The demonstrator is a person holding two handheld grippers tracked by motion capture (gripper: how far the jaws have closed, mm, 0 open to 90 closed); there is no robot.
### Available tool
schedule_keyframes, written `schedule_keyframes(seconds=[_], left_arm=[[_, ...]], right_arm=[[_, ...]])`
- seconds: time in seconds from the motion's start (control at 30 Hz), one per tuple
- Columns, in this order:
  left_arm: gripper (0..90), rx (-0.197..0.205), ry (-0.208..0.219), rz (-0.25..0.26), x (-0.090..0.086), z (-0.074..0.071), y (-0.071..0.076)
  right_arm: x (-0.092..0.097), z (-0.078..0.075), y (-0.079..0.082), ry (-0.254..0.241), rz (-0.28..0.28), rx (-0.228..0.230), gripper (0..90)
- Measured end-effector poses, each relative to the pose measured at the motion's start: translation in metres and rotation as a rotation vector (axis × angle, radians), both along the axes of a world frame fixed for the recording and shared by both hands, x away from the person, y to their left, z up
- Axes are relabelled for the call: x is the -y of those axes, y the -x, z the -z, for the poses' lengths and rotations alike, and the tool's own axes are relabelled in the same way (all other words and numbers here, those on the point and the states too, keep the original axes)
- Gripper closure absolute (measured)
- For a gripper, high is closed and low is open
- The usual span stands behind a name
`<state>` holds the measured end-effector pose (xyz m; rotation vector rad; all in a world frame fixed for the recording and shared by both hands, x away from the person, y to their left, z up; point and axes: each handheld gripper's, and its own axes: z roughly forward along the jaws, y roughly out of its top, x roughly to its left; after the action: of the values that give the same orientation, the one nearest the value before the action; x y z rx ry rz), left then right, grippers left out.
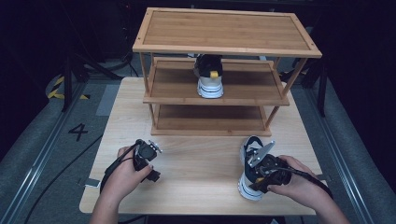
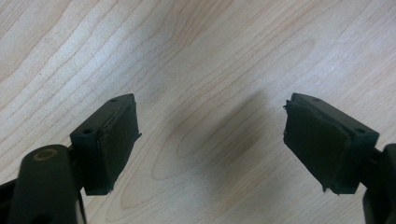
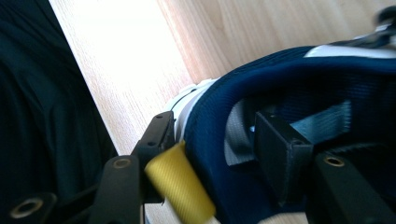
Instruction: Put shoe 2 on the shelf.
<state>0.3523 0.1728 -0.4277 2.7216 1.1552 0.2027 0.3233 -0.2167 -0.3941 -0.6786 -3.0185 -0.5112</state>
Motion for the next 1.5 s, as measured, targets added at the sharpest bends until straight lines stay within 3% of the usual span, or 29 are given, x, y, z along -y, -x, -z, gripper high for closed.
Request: schedule_keyframes(seconds=[0.27,0.33,0.63,0.67,0.77,0.9,1.0,1.5], left_arm=[[18.2,-0.002,0.008,0.014,0.001,0.0,0.001],[18.2,-0.005,0.008,0.038,0.001,0.0,0.001],[18.2,0.005,0.009,0.021,-0.002,-0.002,-0.001],[18.2,0.004,0.006,0.014,-0.003,-0.002,-0.001],[18.2,0.005,0.014,0.01,-0.004,-0.003,-0.002],[18.2,0.005,0.015,0.006,-0.005,-0.003,-0.003],[18.2,0.006,0.015,0.003,-0.005,-0.004,-0.003],[18.2,0.001,0.01,0.005,-0.004,-0.002,-0.004]], right_arm=[[-0.009,0.014,0.0,0.011,-0.026,-0.08,58.7],[-0.011,0.016,0.001,0.022,-0.041,-0.088,63.4],[-0.013,0.014,0.003,0.041,-0.066,-0.126,69.0],[-0.012,0.012,0.002,0.054,-0.084,-0.114,69.0],[-0.014,0.006,0.006,0.043,-0.074,-0.121,69.0],[-0.016,-0.006,0.009,0.03,-0.105,-0.103,68.8],[-0.016,-0.017,0.011,-0.003,-0.103,-0.099,68.8],[-0.019,-0.075,0.017,0.038,-0.177,-0.065,68.7]])
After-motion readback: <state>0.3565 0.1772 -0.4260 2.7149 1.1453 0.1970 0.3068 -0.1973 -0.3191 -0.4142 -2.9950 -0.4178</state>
